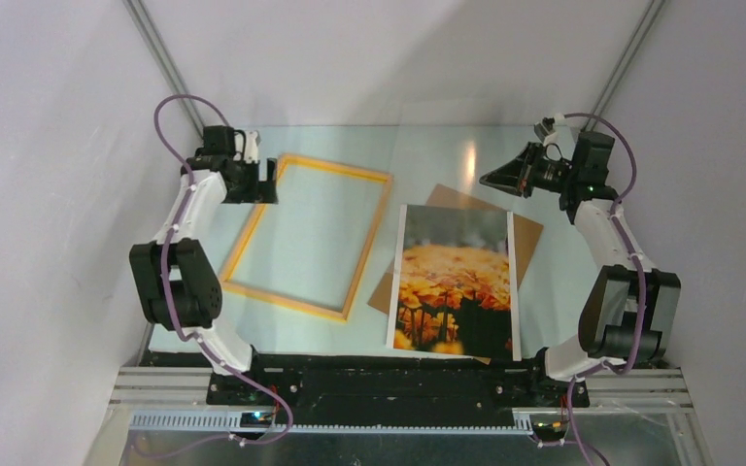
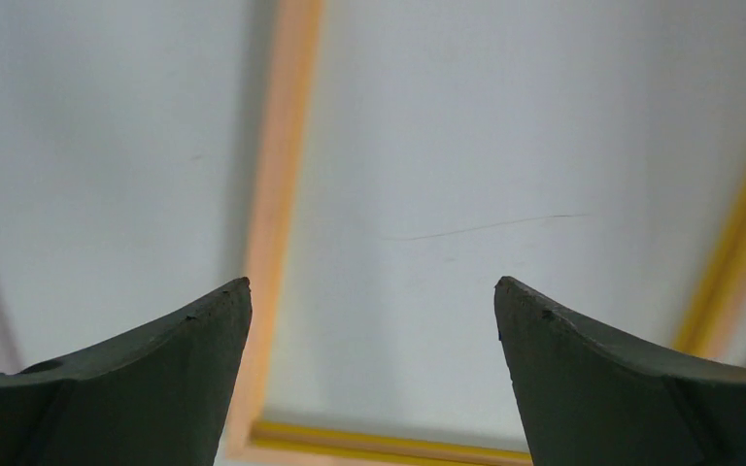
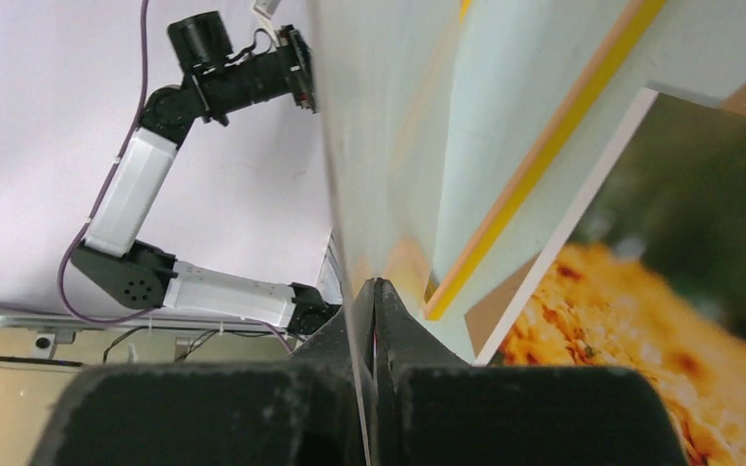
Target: Put the photo into the frame
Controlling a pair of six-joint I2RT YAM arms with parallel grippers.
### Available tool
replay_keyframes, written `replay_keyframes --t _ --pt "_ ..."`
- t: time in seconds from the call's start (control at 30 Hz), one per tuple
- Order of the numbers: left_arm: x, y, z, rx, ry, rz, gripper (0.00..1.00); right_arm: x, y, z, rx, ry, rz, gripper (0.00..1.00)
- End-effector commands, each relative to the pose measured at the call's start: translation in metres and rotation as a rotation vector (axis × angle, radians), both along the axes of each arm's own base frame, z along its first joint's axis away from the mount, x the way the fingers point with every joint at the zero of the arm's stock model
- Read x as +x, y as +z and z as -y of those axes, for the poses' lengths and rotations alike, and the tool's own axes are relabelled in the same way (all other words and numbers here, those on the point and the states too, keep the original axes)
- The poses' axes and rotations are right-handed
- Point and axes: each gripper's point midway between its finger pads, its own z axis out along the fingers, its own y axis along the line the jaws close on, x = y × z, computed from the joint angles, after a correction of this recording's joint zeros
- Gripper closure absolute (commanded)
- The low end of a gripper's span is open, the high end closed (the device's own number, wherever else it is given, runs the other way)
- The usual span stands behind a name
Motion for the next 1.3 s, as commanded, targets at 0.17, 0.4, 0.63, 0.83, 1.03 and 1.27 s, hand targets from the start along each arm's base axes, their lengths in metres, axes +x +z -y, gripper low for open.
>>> replay_keyframes --t 0.17,0.4,0.63,0.83,1.03,1.27 --pt "0.004 -0.029 -0.108 0.327 0.11 -0.146 0.01 0.007 0.038 -0.04 0.031 0.081 0.104 1.0" --pt "0.002 -0.054 -0.106 0.274 0.077 -0.231 0.08 0.001 0.023 -0.046 -0.01 0.093 0.076 1.0" --pt "-0.001 -0.074 -0.097 0.217 0.056 -0.28 0.26 -0.005 0.017 -0.049 -0.035 0.098 0.069 1.0" --pt "-0.007 -0.087 -0.092 0.189 0.036 -0.312 0.34 -0.006 0.014 -0.048 -0.051 0.094 0.068 1.0" --pt "-0.014 -0.097 -0.086 0.166 0.016 -0.338 0.45 -0.005 0.012 -0.049 -0.051 0.092 0.062 1.0" --pt "-0.018 -0.107 -0.08 0.135 0.004 -0.362 0.51 -0.004 0.01 -0.049 -0.051 0.092 0.056 1.0"
